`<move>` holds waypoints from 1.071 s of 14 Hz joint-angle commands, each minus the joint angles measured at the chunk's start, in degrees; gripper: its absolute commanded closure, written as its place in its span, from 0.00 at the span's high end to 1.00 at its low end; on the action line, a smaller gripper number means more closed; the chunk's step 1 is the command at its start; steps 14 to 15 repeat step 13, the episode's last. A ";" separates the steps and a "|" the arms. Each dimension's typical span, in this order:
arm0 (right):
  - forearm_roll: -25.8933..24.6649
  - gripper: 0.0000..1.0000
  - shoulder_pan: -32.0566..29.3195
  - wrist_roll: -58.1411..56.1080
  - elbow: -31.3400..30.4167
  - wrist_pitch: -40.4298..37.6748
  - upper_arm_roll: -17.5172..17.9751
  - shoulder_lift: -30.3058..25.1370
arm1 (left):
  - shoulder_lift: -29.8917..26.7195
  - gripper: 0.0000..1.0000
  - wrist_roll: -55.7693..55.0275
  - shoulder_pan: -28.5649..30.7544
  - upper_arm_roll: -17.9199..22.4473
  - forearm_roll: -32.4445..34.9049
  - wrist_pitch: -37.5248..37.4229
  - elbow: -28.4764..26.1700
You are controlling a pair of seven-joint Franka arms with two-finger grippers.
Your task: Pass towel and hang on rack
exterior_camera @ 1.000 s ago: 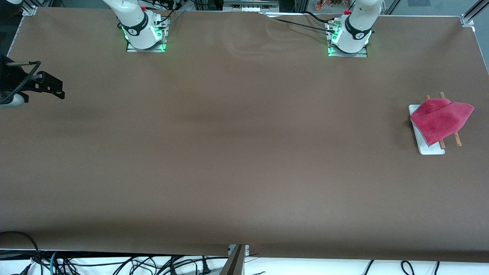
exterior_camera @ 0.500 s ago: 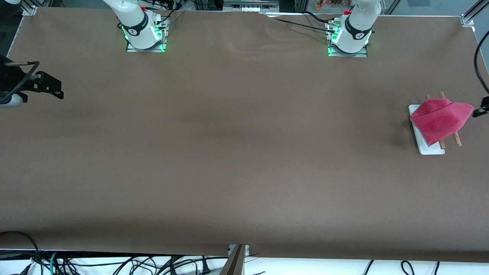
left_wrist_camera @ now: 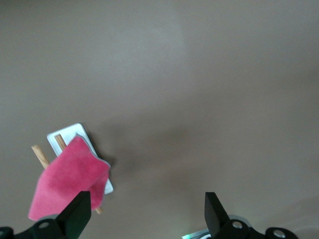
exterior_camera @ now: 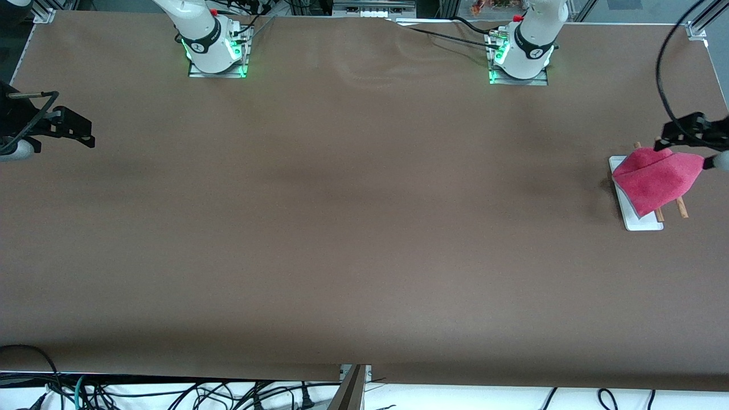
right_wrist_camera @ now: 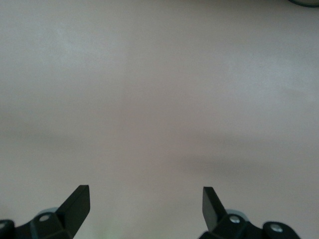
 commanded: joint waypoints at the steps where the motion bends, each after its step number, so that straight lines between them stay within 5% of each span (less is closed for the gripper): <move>1: 0.46 1.00 -0.36 -0.94 0.71 -0.17 0.36 -0.07 | -4.05 1.00 -7.95 -2.38 1.76 -2.09 1.14 -6.38; 5: 0.37 1.00 -0.36 -1.03 0.71 -0.08 0.27 0.02 | -8.34 1.00 -18.60 -13.63 12.74 -1.91 5.43 -14.08; 8: 0.28 1.00 -0.27 -1.03 0.71 0.01 0.44 -0.07 | -14.05 1.00 -24.82 -13.99 13.46 -1.83 12.29 -22.63; 15: 0.28 1.00 -0.18 -0.94 0.79 0.01 0.53 0.02 | -14.42 1.00 -30.30 -14.96 13.73 -3.58 17.05 -22.29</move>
